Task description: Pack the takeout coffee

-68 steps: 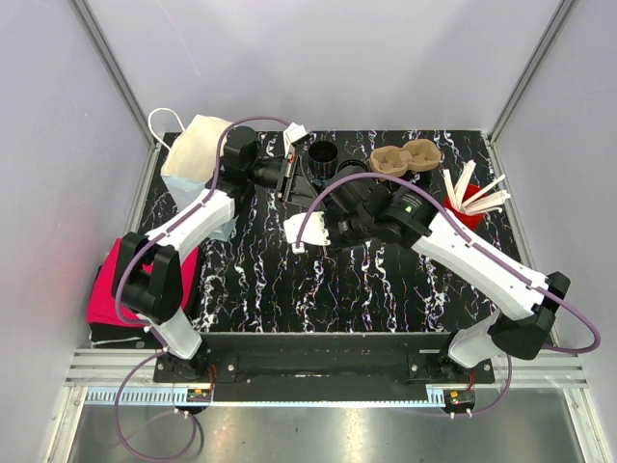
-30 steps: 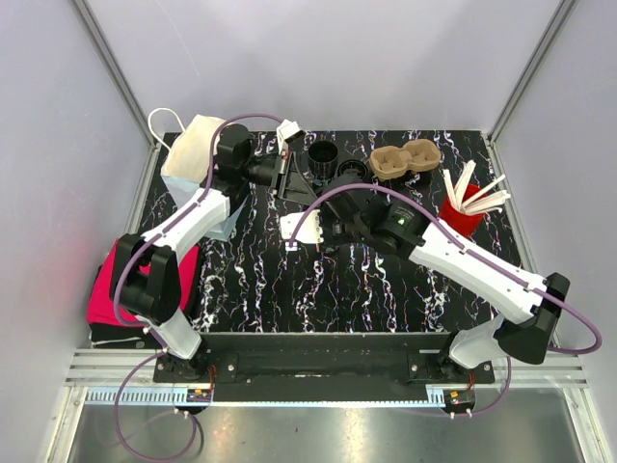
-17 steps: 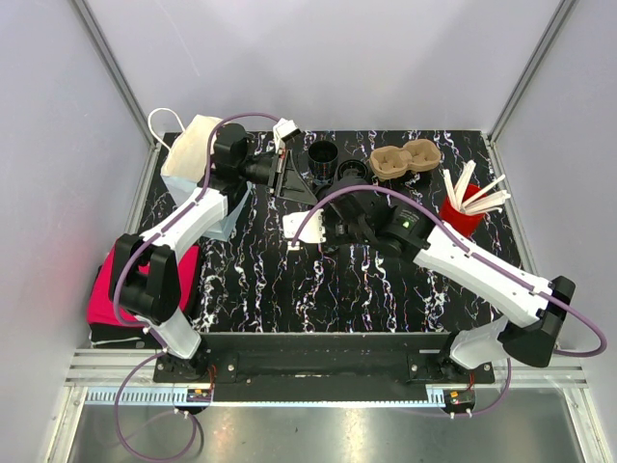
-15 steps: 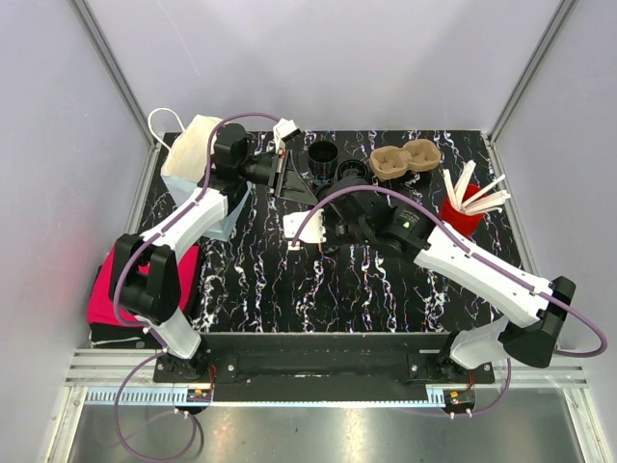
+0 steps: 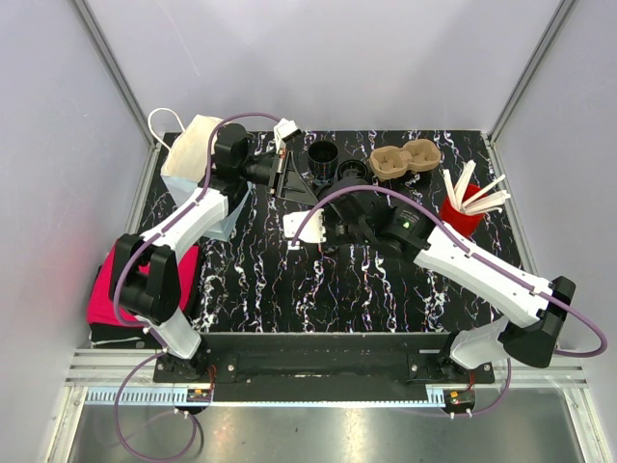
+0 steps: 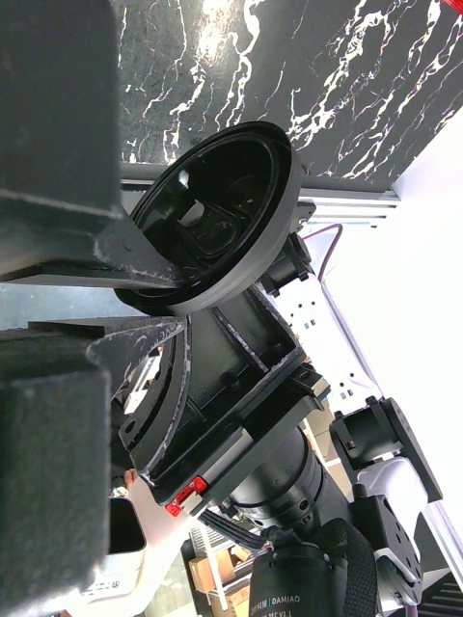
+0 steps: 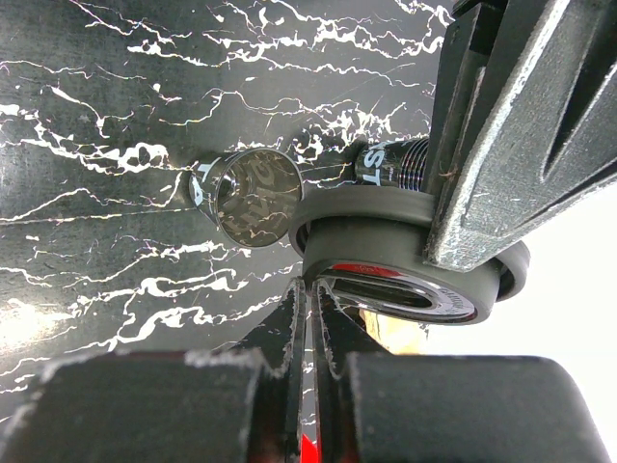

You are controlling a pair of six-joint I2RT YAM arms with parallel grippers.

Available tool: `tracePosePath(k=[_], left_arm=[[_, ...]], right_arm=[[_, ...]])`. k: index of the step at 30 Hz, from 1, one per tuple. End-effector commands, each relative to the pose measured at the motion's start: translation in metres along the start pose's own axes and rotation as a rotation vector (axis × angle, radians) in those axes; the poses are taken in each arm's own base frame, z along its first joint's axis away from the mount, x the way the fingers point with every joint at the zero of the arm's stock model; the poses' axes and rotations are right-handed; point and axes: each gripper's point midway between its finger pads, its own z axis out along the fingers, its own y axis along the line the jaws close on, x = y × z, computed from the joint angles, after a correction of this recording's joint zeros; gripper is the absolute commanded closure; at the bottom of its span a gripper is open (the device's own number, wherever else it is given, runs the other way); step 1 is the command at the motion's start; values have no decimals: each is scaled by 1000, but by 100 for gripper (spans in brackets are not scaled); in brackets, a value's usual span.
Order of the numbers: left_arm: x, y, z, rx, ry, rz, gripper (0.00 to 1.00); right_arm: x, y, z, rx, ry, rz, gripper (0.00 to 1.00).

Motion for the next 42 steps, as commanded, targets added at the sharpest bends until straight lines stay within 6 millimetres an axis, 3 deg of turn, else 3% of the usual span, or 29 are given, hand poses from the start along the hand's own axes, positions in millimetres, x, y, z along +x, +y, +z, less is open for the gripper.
tracePosePath(k=[1, 5, 10, 14, 19, 23, 24, 25, 27, 31, 34, 35, 37, 38, 40, 41, 42], left_arm=[[2, -17, -4, 46, 58, 96, 100], [3, -17, -4, 43, 53, 97, 100], [1, -19, -7, 29, 31, 109, 100], [-3, -18, -13, 15, 11, 107, 100], [-6, -26, -17, 6, -6, 119, 100], [-5, -42, -18, 8, -8, 158, 100], [-5, -47, -19, 9, -7, 163, 100], [-6, -52, -20, 8, -11, 178, 100], [-6, -68, -21, 13, -6, 203, 100], [-13, -99, -22, 25, 10, 255, 100], [-18, -110, -24, 38, 55, 184, 100], [-18, -114, -25, 41, 70, 179, 100], [-21, -124, -25, 36, 72, 201, 100], [-21, -128, -25, 34, 67, 211, 100], [-24, -132, -24, 35, 57, 222, 100], [-26, -135, -24, 35, 53, 229, 100], [-28, -135, -24, 34, 50, 231, 100]], right_arm=[[-8, -10, -6, 43, -26, 19, 100], [-8, -14, -7, 55, -19, 19, 100], [-14, -28, -25, 91, -34, 32, 77], [-18, -23, -41, 51, -57, 24, 62], [-12, -14, -43, 23, -52, -10, 48], [-12, -9, -45, 1, -85, 28, 48], [-22, -6, -49, -33, -154, 54, 48], [-18, -12, -57, -30, -176, 112, 48], [-28, -16, -67, -49, -258, 153, 48], [-26, -31, -71, -14, -238, 154, 48], [-38, -45, -89, -3, -266, 146, 47], [-51, -57, -107, 20, -323, 137, 44], [-60, -56, -119, -9, -345, 109, 43], [-73, -67, -140, 19, -401, 85, 43], [-80, -67, -153, 0, -427, 46, 43], [-90, -73, -169, 20, -474, 25, 43], [-91, -72, -168, 7, -471, 5, 43]])
